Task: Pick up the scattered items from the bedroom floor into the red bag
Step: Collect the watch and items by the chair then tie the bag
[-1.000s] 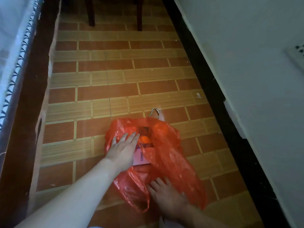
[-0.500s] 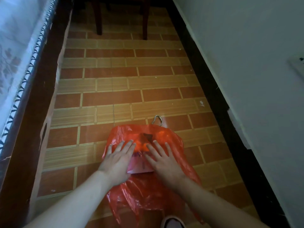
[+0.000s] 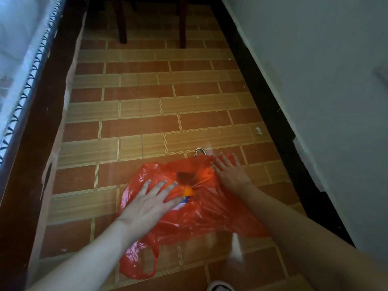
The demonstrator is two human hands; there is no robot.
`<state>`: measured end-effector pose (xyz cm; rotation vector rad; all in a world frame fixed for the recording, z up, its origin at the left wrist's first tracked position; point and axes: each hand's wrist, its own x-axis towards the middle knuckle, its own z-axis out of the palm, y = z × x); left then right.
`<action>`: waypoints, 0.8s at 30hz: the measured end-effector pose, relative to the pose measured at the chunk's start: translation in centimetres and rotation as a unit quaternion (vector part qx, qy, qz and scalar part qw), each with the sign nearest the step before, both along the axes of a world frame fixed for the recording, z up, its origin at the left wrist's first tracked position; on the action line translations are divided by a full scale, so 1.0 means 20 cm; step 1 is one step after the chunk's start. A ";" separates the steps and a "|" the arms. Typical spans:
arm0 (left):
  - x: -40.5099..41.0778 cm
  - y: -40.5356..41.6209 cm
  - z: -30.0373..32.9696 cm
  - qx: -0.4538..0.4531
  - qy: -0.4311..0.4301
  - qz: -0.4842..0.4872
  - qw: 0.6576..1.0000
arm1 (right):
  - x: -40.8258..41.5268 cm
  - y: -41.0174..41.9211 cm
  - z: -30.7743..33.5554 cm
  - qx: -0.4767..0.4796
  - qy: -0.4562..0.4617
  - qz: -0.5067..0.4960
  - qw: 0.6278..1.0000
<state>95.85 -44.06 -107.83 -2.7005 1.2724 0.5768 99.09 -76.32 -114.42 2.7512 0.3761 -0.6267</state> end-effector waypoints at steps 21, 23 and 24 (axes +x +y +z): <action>0.33 -0.01 -0.14 0.044 -0.019 0.165 0.985 | 0.04 0.14 -0.04 0.159 -0.053 0.095 0.981; 0.38 -0.02 -0.14 0.027 -0.032 0.183 0.982 | 0.12 0.12 -0.03 0.116 -0.040 0.092 0.988; 0.40 -0.03 -0.15 0.022 -0.035 0.194 0.980 | 0.15 0.12 -0.03 0.105 -0.030 0.084 0.990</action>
